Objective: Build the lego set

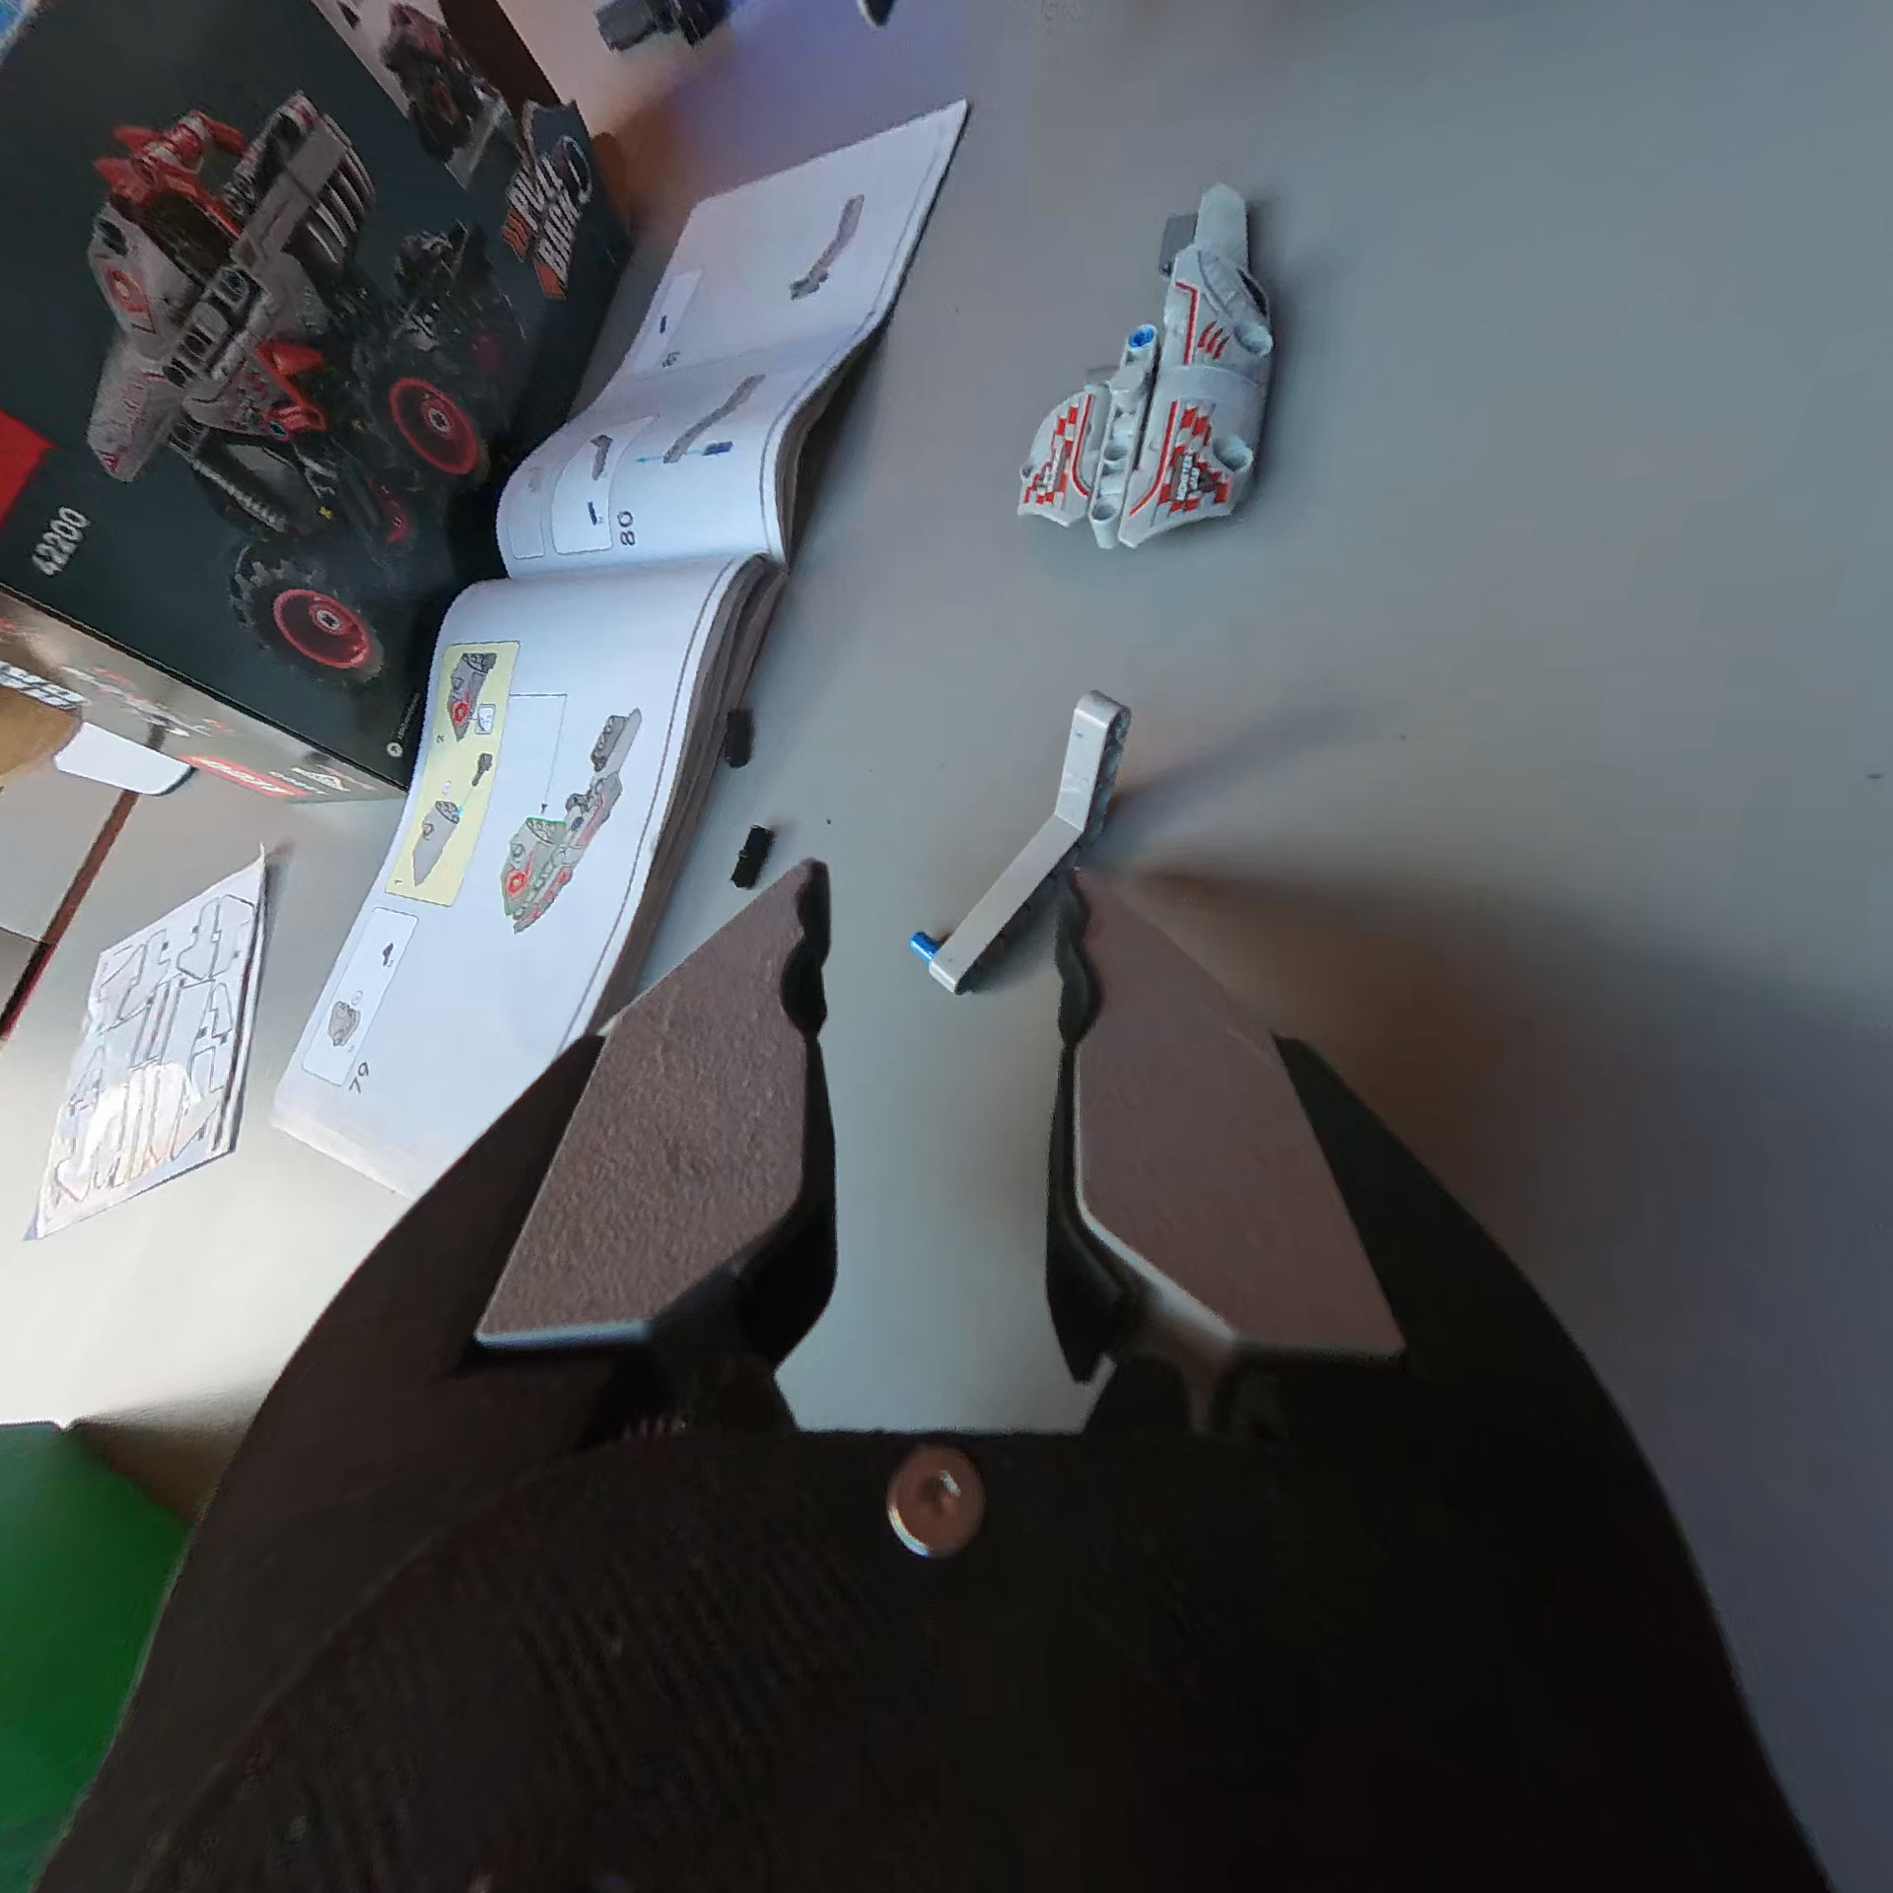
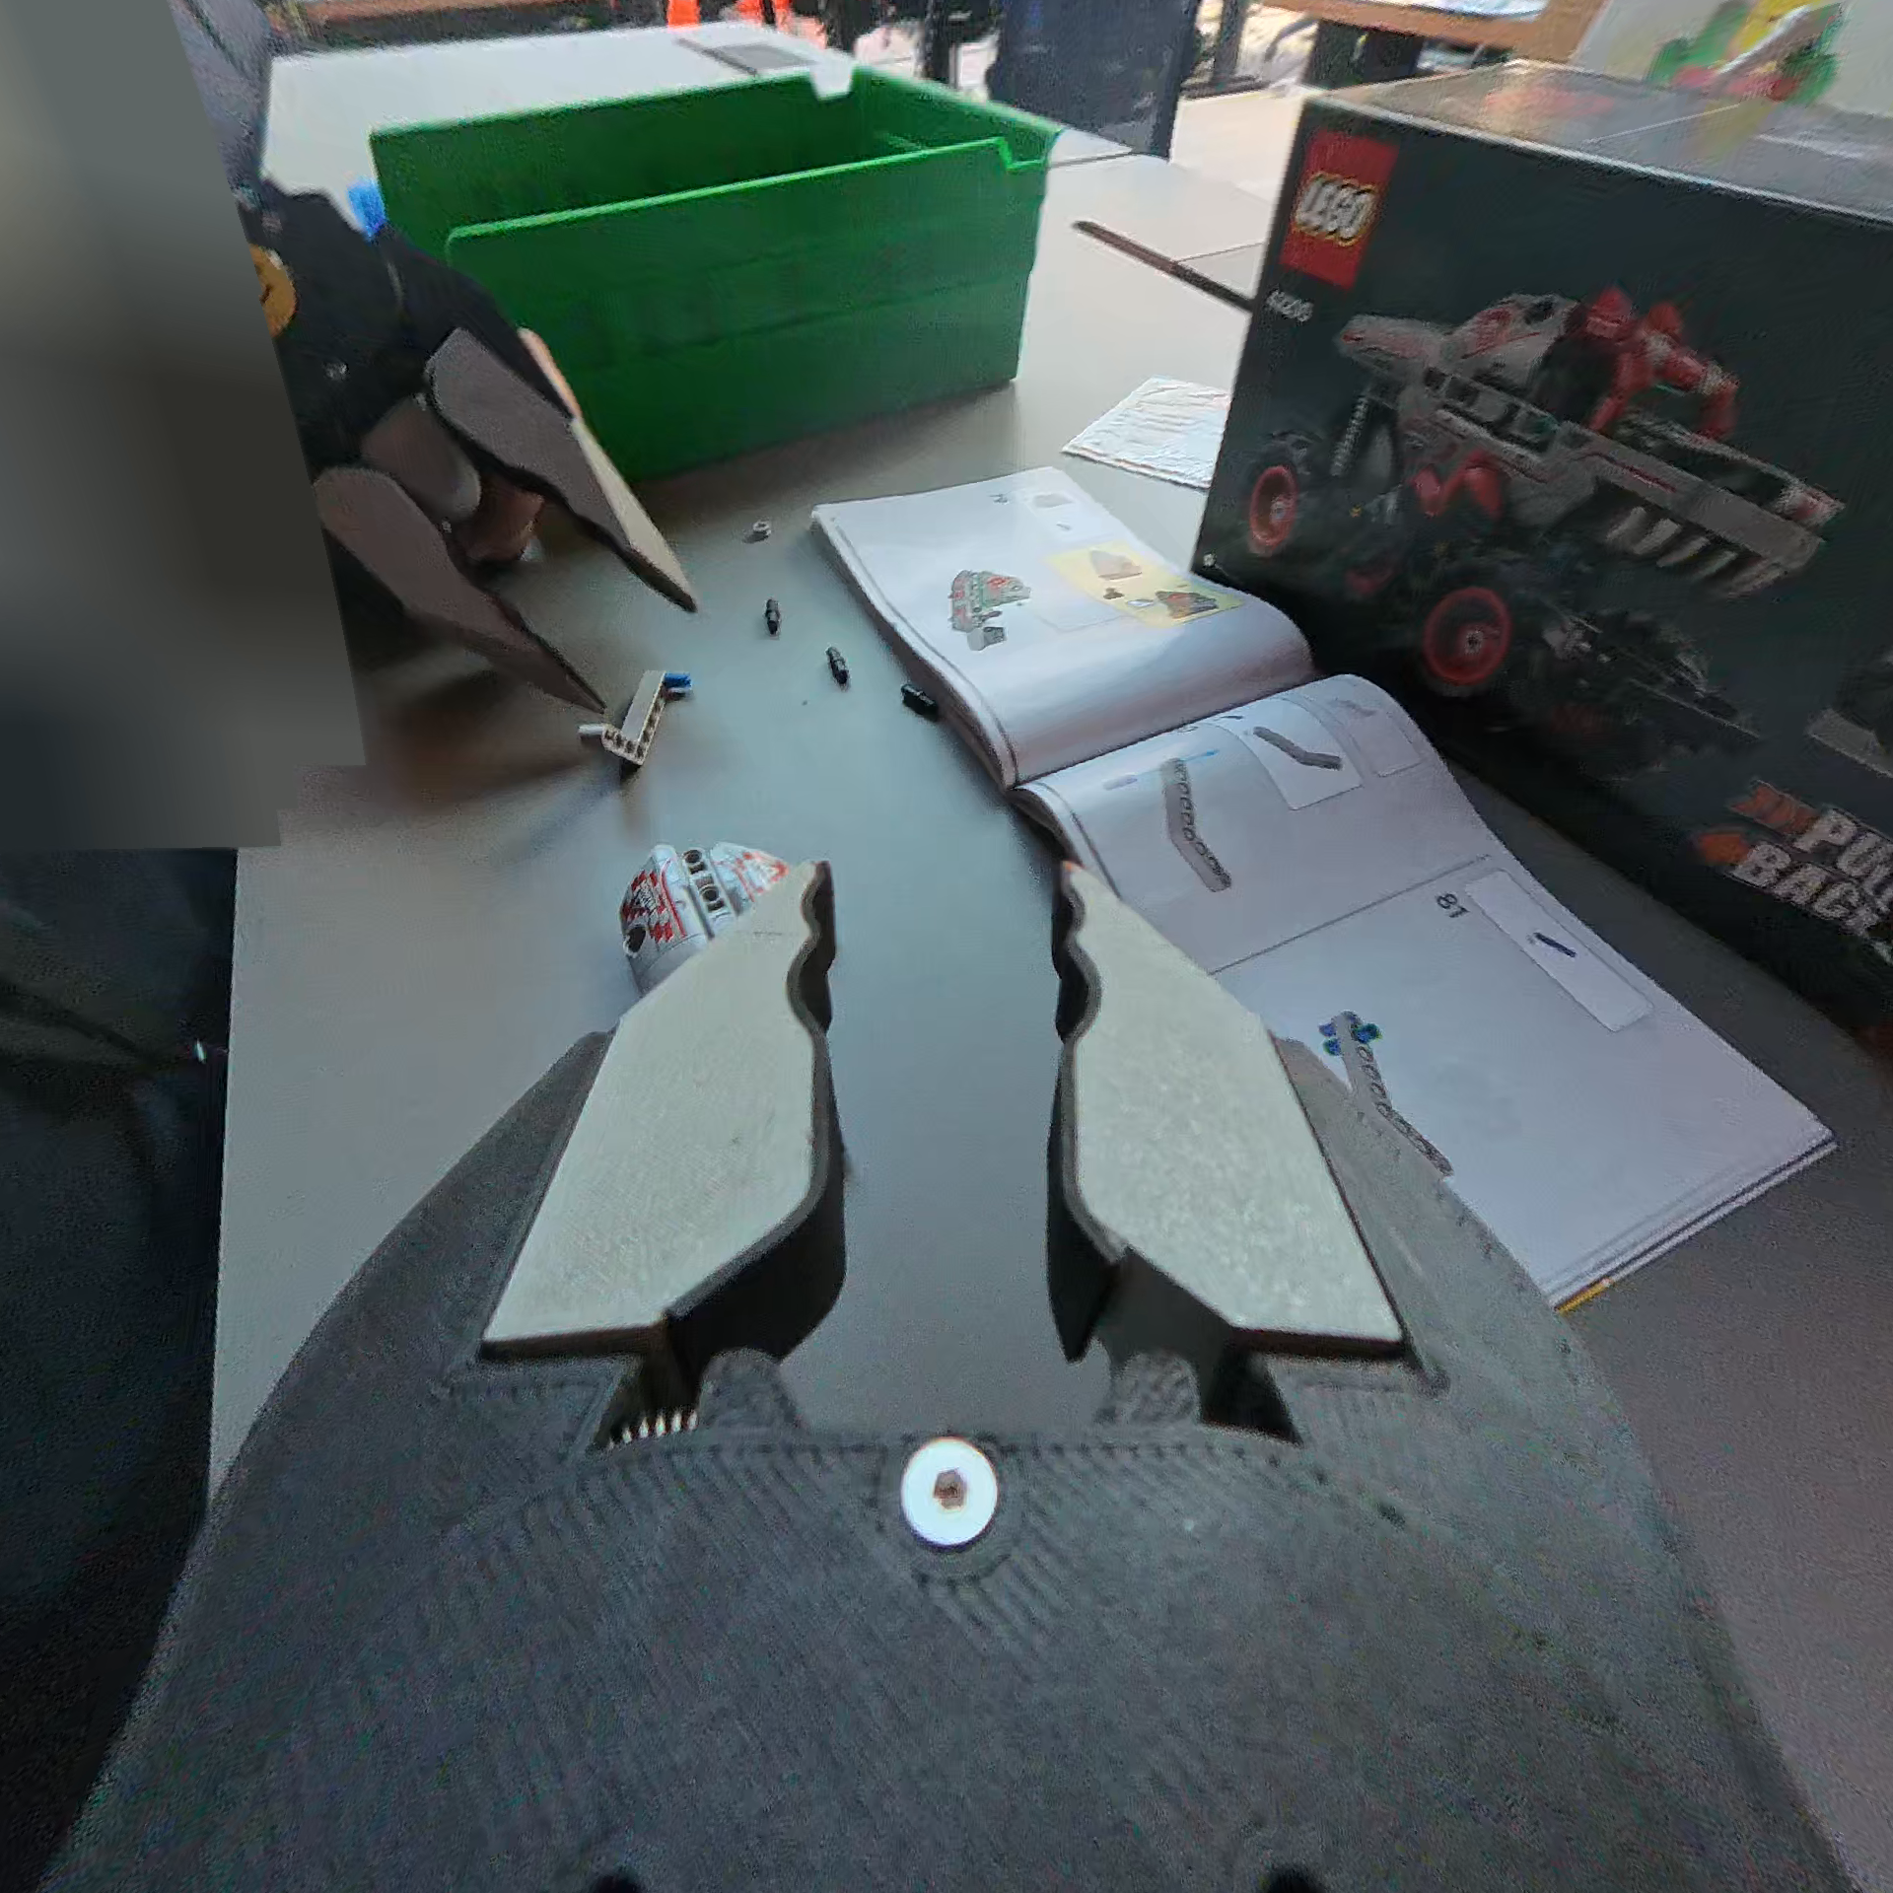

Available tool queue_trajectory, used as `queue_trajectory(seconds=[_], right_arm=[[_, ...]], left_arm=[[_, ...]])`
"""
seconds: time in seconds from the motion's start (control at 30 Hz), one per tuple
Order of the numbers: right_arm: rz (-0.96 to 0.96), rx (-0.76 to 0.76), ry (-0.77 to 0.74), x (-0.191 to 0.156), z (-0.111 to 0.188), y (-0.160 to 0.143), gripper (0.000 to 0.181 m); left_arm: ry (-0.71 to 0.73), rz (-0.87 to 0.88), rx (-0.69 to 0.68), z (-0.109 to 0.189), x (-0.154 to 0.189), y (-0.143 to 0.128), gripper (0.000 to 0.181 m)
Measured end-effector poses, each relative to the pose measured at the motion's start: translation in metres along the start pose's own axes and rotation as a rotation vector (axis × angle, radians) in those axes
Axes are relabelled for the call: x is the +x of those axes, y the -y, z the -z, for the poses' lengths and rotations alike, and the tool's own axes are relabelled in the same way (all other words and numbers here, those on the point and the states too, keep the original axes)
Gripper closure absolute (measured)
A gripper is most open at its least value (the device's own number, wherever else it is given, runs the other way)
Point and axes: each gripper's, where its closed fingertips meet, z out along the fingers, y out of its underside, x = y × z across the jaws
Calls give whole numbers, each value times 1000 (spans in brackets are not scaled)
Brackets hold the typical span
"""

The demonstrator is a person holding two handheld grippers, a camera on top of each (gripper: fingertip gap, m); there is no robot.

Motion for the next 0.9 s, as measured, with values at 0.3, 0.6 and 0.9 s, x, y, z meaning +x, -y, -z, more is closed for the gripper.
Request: queue_trajectory(seconds=[0.3,0.6,0.9], right_arm=[[-79,75,-81,22,14,7,143],[-6,16,-108,17,6,1,143],[27,-6,-62,5,-1,-1,143]], left_arm=[[47,-13,65,6,-5,8,147],[48,-8,83,8,-6,10,150],[52,-12,75,8,-5,9,150]])
